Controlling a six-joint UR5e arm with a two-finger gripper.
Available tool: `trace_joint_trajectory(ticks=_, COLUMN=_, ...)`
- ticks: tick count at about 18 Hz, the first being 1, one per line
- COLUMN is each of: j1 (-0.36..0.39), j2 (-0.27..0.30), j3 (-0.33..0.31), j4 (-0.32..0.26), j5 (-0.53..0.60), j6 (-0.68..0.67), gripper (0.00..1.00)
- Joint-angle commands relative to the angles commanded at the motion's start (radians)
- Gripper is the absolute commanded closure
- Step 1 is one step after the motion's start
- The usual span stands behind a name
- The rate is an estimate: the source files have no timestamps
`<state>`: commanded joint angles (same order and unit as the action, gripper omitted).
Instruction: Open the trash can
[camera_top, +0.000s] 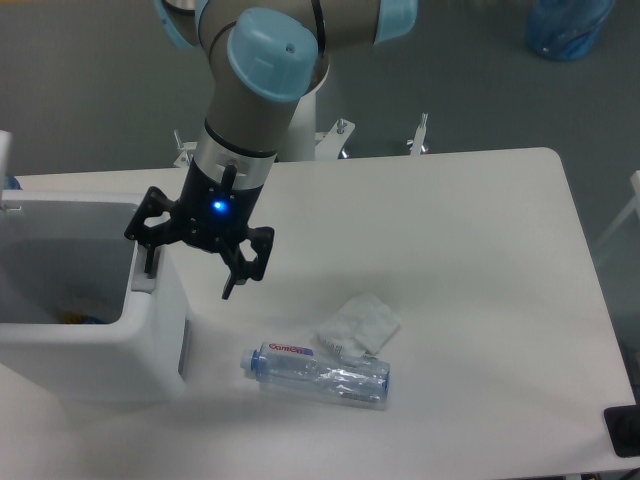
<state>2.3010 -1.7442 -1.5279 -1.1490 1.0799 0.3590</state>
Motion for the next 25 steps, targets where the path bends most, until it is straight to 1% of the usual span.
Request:
trace_joint_trajectory(ticks=4, j1=0.015, j2=0.003, j3=0.008, j4=0.006, j5=0.011, j6=0.015, gripper=0.00)
trace_joint_trajectory(ticks=7, j1=0.078, j2=0.006, j3=0.009, j4=0.009, j5=0.107, j6=0.044, gripper=0.00)
trace_joint_trajectory(ticks=10, j1=0.132, j2=0.003, j3=0.011, j4=0.024, j5=0.176, j6=0.139, gripper=0.00)
trace_joint_trajectory(ticks=13, j1=0.210, j2=-0.008, j3=0.009, j4=0.038, j5=0.186, j6=0.276, gripper=0.00)
trace_joint_trajectory(ticks=14, j1=0.244, j2=-0.015, j3=0.008, j4=0.044, j5=0.195, j6=0.317, gripper=0.00)
trace_joint_trajectory(ticks=17, j1=0.340, j2=-0.069, j3=-0.006, j4=0.049, j5=0.300, j6=0.428, gripper=0.00)
trace_joint_trajectory(ticks=19, j1=0.385, j2=-0.103, j3=-0.002, j4=0.051, j5=0.347, j6=0.484, gripper=0.00)
trace_joint_trajectory(ticks=21, j1=0.438, j2=-0.141, j3=0.005, j4=0.061, j5=0.351, j6=0.543, gripper=0.00)
trace_joint_trajectory(ticks=22, j1=0.458, j2=-0.156, j3=0.006, j4=0.077, j5=0.351, j6=0.586, gripper=0.00)
trace_joint_trajectory(ticks=24, j1=0.489, j2=-0.181, j3=0.008, j4=0.116, j5=0.351, j6=0.697, gripper=0.00)
trace_joint_trajectory(ticks=25, j1=0.498, j2=-0.190, j3=0.006, j4=0.120, j5=0.353, j6=0.756, gripper=0.00)
